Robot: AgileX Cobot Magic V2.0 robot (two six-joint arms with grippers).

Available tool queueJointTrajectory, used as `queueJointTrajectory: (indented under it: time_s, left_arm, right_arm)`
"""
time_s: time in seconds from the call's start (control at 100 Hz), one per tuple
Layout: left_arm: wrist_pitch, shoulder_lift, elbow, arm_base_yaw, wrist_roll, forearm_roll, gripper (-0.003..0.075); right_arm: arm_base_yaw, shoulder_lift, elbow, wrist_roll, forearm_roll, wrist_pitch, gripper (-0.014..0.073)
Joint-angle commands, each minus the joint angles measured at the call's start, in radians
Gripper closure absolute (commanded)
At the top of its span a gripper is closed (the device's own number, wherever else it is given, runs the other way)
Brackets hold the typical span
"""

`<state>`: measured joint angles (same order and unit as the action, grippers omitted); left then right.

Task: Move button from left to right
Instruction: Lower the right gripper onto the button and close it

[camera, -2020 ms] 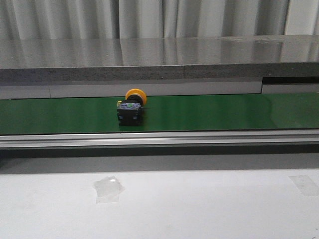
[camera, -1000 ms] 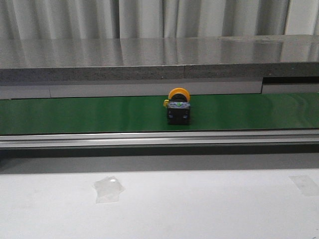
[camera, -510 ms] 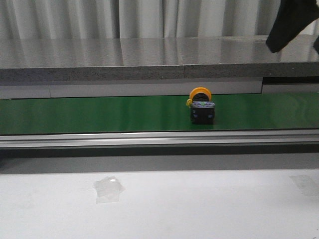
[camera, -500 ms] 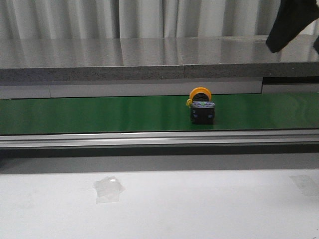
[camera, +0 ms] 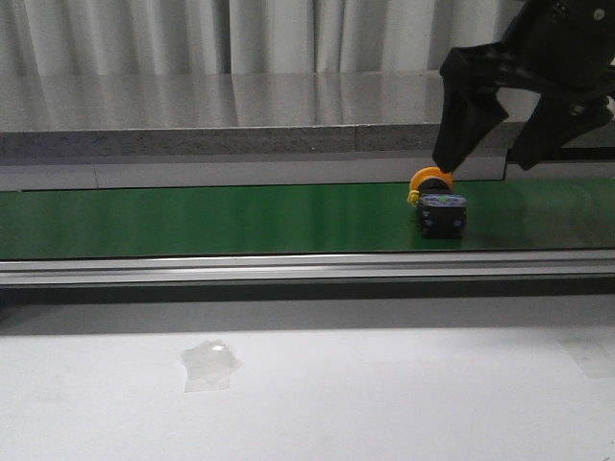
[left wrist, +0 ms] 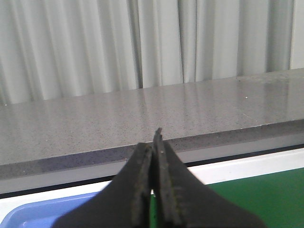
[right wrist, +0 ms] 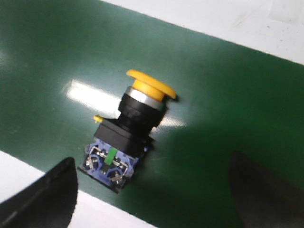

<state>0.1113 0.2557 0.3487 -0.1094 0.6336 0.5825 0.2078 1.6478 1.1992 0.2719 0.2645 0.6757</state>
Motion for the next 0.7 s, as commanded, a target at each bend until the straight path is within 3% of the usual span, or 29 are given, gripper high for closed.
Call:
queueJointTrajectory:
  time_s: [0.0,0.38,0.45,0.6,0.69]
  left_arm:
    - [-0.072,0.009,0.025,-0.001,-0.005,0.010,0.0740]
    - [-0.072,0.009,0.025,-0.001,-0.005,0.010,0.0740]
    - [-0.072,0.009,0.025,-0.001,-0.005,0.010,0.0740]
    - [-0.072,0.009,0.025,-0.001,-0.005,0.010,0.0740]
    - [-0.072,0.009,0.025,-0.001,-0.005,0.010,0.0740]
  right_arm:
    - [0.000,-0.011,0.042,0.011,-0.011,-0.040,-0.0039]
    - [0.000,0.047,0.043,0.011,-0.036,-0.064,-0.0027]
    - [0.000,0.057,0.043,0.011,-0.040,-0.057,0.0041]
    - [0.000,0.065,0.044,0.011,-0.046,-0.023,0.0306]
    - [-0.003,0.063,0.058,0.011,-0.058,0.009,0.0356]
